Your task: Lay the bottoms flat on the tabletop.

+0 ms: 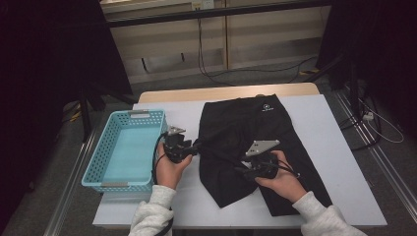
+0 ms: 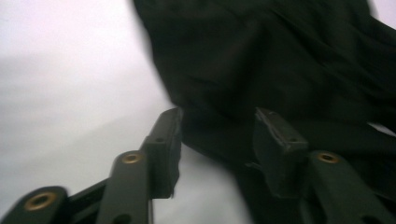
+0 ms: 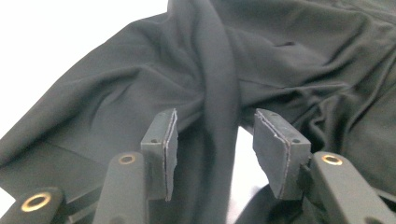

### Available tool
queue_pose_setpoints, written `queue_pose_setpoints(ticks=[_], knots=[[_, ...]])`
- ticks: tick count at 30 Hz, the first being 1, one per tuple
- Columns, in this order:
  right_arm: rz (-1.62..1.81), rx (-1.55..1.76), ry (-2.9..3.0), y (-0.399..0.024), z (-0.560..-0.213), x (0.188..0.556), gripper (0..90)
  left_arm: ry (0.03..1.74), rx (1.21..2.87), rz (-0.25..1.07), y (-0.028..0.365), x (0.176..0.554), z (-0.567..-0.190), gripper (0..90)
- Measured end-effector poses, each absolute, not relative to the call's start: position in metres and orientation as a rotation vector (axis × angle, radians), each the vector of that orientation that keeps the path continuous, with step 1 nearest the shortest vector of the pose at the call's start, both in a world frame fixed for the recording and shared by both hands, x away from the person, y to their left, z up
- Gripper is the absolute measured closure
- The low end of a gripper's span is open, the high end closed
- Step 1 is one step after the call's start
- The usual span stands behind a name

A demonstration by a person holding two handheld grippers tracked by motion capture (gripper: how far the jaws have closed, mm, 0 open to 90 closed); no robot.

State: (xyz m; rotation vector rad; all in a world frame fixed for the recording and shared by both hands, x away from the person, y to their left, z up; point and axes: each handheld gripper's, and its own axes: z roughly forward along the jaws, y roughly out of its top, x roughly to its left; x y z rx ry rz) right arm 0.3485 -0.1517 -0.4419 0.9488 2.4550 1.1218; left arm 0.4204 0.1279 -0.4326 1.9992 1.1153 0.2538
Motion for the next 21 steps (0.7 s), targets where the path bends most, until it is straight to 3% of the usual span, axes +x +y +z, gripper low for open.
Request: queue_pose_setpoints(ticks=[8,12,14,21], knots=[[1.123,0.962,2.443,-0.156,-0.441,0.349,51.3,1.037,2.134,0.157,0.101,0.396,-0.448,63.5],[1.118,0.971,2.437,-0.158,-0.441,0.349,50.8,1.033,2.169,0.155,0.096,0.395,-0.452,83.1],[1.115,0.968,2.437,-0.159,-0.441,0.349,50.8,1.034,2.175,0.154,0.096,0.395,-0.452,87.5],[1.106,0.977,2.432,-0.162,-0.442,0.349,50.8,1.051,2.091,0.110,0.110,0.393,-0.437,89.7]])
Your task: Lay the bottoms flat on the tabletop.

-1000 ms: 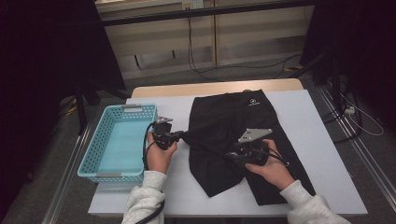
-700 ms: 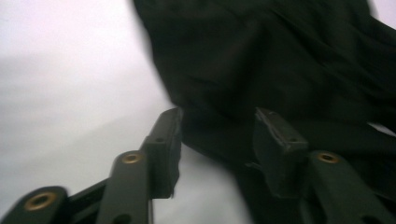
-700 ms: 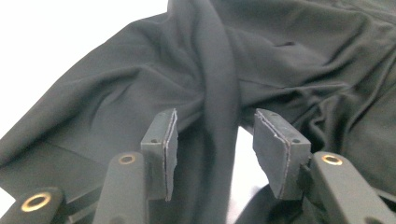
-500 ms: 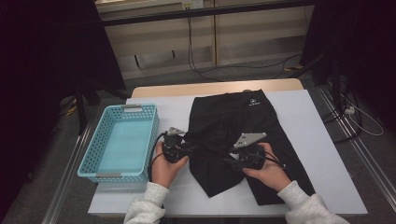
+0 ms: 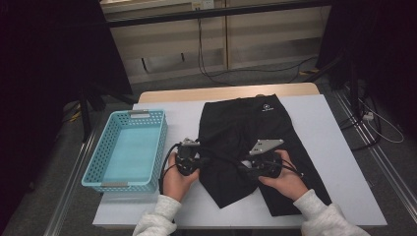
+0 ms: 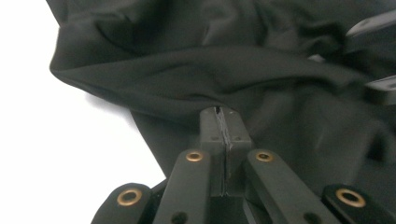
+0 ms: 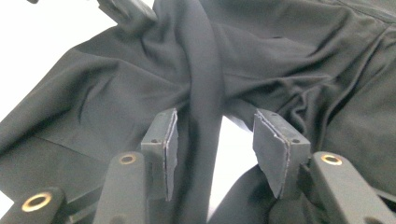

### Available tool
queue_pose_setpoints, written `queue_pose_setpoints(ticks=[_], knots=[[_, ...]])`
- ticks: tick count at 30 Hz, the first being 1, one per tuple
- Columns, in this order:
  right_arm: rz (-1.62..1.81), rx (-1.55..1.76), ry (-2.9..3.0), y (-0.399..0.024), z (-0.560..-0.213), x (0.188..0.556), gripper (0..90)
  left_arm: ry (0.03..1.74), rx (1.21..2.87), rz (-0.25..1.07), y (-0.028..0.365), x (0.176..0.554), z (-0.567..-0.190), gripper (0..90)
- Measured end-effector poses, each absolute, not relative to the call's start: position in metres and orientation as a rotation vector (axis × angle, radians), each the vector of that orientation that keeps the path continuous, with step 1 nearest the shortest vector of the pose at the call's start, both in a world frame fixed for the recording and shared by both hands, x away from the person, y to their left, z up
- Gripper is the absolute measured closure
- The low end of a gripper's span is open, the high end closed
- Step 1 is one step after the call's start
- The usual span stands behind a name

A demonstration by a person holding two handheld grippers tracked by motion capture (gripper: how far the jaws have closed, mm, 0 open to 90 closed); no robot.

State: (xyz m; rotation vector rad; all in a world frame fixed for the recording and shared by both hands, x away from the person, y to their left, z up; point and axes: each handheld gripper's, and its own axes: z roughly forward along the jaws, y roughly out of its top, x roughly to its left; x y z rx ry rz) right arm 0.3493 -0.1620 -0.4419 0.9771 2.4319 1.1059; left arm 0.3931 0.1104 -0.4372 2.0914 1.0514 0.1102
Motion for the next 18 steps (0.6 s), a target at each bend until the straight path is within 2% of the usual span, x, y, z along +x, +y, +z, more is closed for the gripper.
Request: queue_pose_setpoints(ticks=[11,13,14,16,18], knots=[[1.132,0.990,2.415,-0.171,-0.438,0.345,50.5,1.073,2.004,0.142,0.145,0.386,-0.428,89.5],[1.119,1.001,2.430,-0.171,-0.441,0.346,52.2,1.089,1.999,0.132,0.142,0.387,-0.431,86.4],[1.105,1.002,2.437,-0.170,-0.443,0.346,52.4,1.085,2.001,0.123,0.140,0.386,-0.432,81.6],[1.065,1.002,2.438,-0.168,-0.447,0.347,55.4,1.062,2.022,0.122,0.137,0.384,-0.431,79.4],[1.048,1.029,2.422,-0.169,-0.447,0.349,55.8,1.021,2.030,0.112,0.132,0.379,-0.430,71.7]])
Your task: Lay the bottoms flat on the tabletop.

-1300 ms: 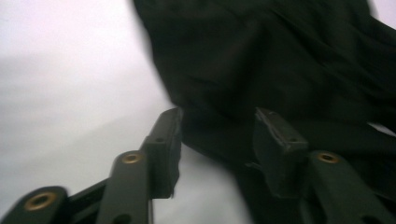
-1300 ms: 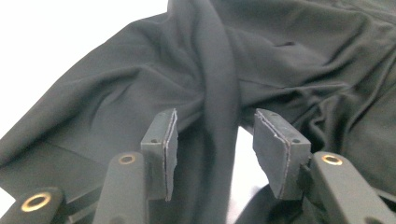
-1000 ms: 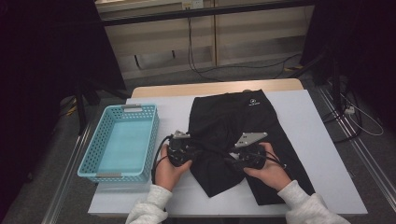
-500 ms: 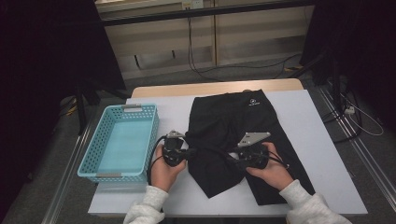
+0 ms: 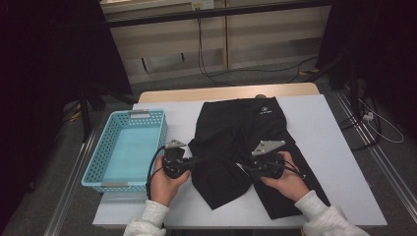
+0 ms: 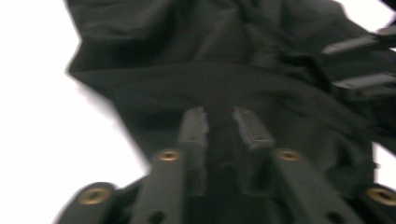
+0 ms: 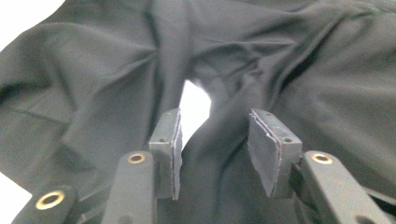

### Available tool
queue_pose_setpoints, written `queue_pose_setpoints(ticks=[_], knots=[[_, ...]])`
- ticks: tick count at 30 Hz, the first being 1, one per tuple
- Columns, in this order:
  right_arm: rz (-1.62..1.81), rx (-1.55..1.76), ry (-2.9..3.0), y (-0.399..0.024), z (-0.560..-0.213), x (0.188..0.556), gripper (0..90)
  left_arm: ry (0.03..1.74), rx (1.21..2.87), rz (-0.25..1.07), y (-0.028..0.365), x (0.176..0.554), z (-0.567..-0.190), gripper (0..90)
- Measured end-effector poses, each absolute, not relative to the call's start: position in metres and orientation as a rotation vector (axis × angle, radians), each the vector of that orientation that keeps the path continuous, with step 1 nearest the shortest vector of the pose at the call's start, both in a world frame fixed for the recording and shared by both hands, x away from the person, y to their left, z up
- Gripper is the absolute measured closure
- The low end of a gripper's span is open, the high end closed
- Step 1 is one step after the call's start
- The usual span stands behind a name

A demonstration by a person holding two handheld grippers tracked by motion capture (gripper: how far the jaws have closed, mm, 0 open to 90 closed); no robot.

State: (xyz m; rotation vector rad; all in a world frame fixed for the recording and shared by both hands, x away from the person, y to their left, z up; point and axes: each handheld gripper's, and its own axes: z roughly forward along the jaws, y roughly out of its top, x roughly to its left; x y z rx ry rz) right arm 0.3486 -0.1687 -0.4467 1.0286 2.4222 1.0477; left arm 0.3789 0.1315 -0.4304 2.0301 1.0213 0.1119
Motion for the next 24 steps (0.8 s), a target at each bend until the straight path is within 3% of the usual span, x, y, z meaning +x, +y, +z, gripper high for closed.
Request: queue_pose_setpoints(ticks=[4,13,24], knots=[[1.089,1.089,2.355,-0.186,-0.437,0.355,53.3,0.939,2.110,0.084,0.118,0.368,-0.438,59.2],[1.005,1.320,2.085,-0.258,-0.428,0.382,51.0,0.889,2.148,0.115,0.112,0.367,-0.443,49.9],[0.984,1.584,1.993,-0.304,-0.460,0.427,55.5,0.874,2.144,0.140,0.114,0.373,-0.445,41.9]])
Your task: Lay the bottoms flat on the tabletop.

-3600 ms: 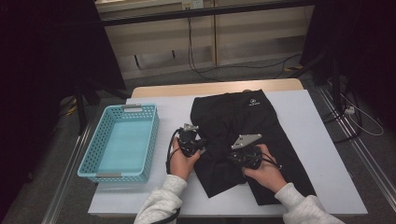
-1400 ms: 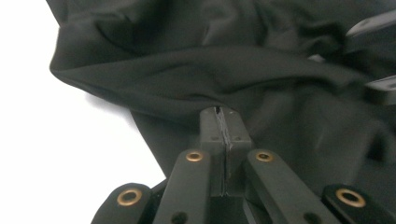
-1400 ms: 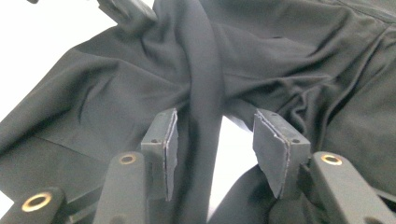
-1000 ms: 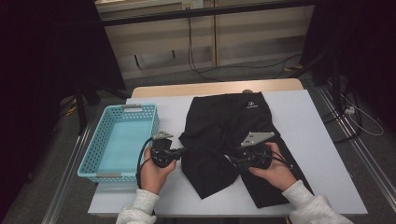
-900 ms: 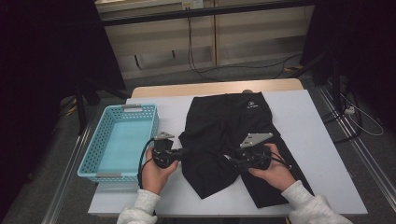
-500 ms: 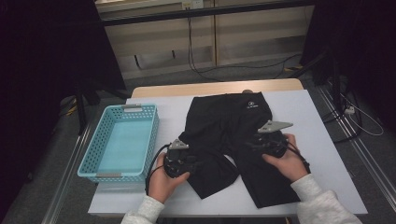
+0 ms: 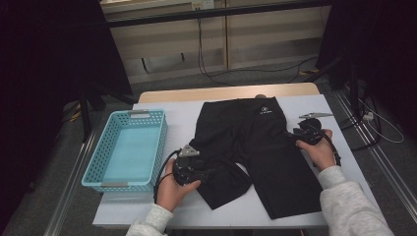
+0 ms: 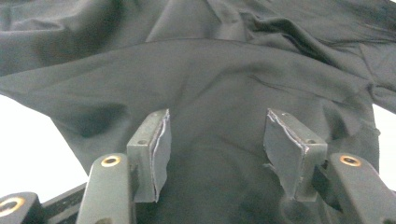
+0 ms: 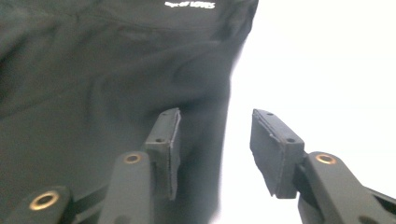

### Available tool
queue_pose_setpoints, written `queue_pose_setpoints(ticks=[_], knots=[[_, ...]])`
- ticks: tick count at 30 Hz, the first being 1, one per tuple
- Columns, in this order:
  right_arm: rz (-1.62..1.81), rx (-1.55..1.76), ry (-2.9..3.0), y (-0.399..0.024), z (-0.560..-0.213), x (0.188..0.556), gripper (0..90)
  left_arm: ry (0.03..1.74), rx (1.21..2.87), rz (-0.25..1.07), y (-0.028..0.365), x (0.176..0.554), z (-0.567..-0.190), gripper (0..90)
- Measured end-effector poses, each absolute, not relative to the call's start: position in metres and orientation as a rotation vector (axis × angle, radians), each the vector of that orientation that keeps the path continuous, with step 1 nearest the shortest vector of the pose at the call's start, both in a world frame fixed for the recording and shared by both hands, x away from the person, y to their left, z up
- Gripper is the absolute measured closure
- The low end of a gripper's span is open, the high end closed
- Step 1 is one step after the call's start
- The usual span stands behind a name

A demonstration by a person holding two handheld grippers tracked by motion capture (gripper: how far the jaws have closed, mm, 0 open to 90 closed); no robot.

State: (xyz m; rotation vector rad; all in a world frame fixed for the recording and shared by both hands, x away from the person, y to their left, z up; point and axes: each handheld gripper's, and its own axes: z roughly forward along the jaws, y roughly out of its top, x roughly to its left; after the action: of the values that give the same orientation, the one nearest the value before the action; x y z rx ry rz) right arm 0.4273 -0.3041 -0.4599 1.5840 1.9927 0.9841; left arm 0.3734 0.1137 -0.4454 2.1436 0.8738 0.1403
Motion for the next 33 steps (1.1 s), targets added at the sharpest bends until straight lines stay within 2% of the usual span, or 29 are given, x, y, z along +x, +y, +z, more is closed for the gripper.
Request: queue_pose_setpoints(ticks=[1,3,5,7,15,27,28,29,31,32,33], knots=[[0.961,1.559,2.023,-0.302,-0.463,0.430,57.1,0.876,2.143,0.136,0.114,0.374,-0.446,41.9],[0.922,1.519,2.023,-0.298,-0.464,0.433,67.1,0.881,2.139,0.138,0.115,0.374,-0.445,41.9],[0.950,1.509,2.065,-0.296,-0.463,0.433,88.4,0.876,2.127,0.137,0.116,0.374,-0.444,41.9],[0.949,1.490,2.101,-0.293,-0.462,0.431,89.9,0.872,2.125,0.140,0.115,0.374,-0.444,41.9],[0.974,1.604,2.019,-0.326,-0.460,0.425,90.0,0.837,2.121,0.136,0.108,0.370,-0.442,41.6],[0.872,1.606,1.971,-0.343,-0.460,0.416,89.6,0.706,2.190,0.081,0.086,0.354,-0.448,44.0],[0.891,1.608,1.976,-0.342,-0.460,0.415,85.8,0.703,2.192,0.078,0.085,0.354,-0.449,44.6],[0.892,1.601,1.977,-0.340,-0.459,0.415,76.0,0.696,2.202,0.075,0.084,0.353,-0.449,45.4],[0.863,1.552,1.975,-0.337,-0.456,0.412,72.4,0.683,2.223,0.075,0.083,0.352,-0.451,51.5],[0.878,1.556,1.954,-0.335,-0.454,0.410,64.6,0.680,2.223,0.076,0.082,0.352,-0.451,54.1],[0.891,1.561,1.934,-0.333,-0.450,0.408,61.9,0.681,2.229,0.065,0.082,0.351,-0.452,57.2]])
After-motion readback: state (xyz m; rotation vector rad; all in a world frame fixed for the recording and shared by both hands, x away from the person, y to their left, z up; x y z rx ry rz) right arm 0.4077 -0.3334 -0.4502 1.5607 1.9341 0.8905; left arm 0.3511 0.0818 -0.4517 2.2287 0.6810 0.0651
